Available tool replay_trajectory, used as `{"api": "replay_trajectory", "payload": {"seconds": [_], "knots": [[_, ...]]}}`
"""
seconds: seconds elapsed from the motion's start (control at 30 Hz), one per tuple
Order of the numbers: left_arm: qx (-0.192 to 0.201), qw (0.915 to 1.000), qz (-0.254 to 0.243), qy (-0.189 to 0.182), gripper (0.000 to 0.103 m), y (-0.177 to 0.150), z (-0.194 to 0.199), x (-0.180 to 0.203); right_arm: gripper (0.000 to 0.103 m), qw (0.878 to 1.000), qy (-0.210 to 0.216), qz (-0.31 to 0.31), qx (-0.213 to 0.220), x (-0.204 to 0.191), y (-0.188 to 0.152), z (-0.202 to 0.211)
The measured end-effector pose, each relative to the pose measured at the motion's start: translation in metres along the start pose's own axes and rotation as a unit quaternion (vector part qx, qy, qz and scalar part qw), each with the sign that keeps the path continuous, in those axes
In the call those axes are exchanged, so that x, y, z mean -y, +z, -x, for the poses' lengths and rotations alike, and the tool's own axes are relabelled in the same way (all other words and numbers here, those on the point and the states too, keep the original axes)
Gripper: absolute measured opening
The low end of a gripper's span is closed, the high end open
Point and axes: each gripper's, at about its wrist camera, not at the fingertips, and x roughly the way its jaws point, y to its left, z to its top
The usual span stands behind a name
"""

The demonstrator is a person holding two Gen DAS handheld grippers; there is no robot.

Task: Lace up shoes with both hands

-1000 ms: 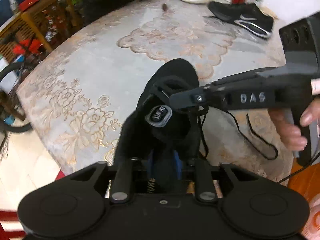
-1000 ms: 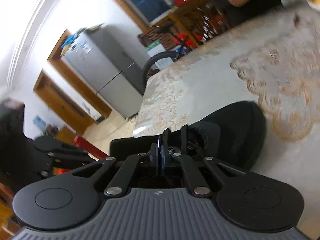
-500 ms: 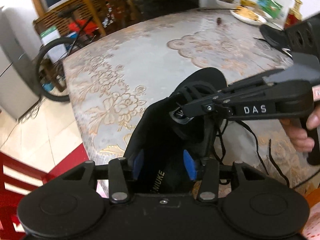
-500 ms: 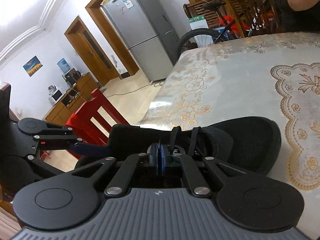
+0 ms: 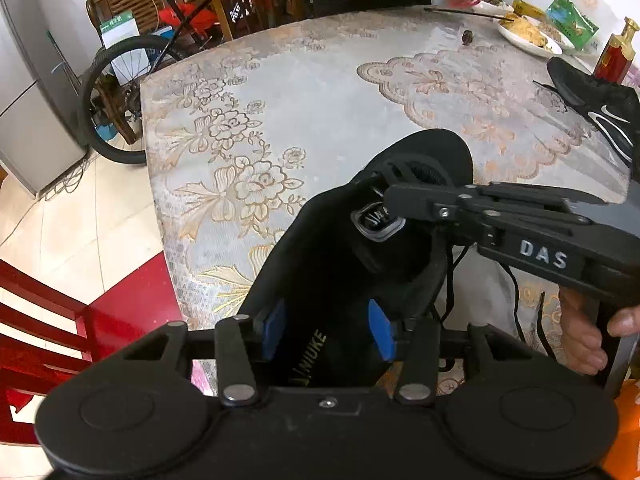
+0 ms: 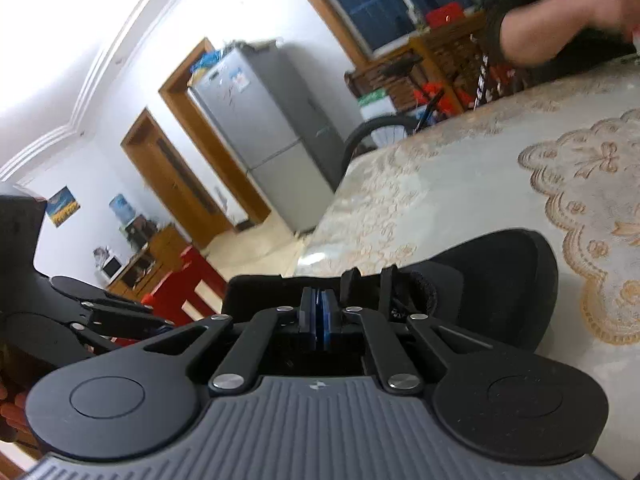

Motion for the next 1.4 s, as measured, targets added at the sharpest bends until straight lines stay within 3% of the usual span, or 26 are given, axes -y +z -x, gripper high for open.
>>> {"api": "replay_trajectory", "payload": {"seconds": [0.3,0.53,0.83,1.03,1.13,1.2,1.27,1.33,1.4], "knots": [[-0.01,0.9999,0.001,0.003,0.044,0.002,-0.001,0.001,0.003,0.999,-0.022,-0.001,0.034,-0.009,-0.012,-0.005],[-0.008,1.0,0.001,0.002,0.044,0.001,-0.001,0.002,0.003,0.999,-0.038,0.015,0.035,-0.015,-0.011,-0.015],[-0.002,1.0,0.001,0.0,0.044,0.0,-0.001,0.001,0.004,0.998,-0.033,-0.002,0.046,-0.014,-0.008,-0.017],[0.004,1.0,0.002,0.0,0.045,-0.002,0.0,0.0,0.035,0.998,-0.039,0.028,0.041,-0.016,0.001,-0.001],[0.007,1.0,0.0,0.0,0.045,-0.002,0.0,0.0,0.037,0.997,-0.035,0.047,0.046,-0.015,0.017,0.004],[0.01,1.0,0.001,-0.001,0.045,-0.003,0.0,0.0,0.037,0.999,-0.007,0.028,0.02,-0.007,0.033,-0.006],[0.013,0.9999,0.001,-0.002,0.045,-0.005,0.0,-0.001,0.037,0.999,0.029,-0.001,-0.046,0.005,0.05,-0.028],[0.016,0.9999,0.002,-0.002,0.045,-0.005,0.0,-0.001,0.037,0.99,0.062,0.0,-0.125,0.012,0.062,-0.054],[0.019,0.9998,0.004,-0.002,0.045,-0.006,0.0,-0.001,0.031,0.983,0.074,0.032,-0.167,0.012,0.067,-0.069]]}}
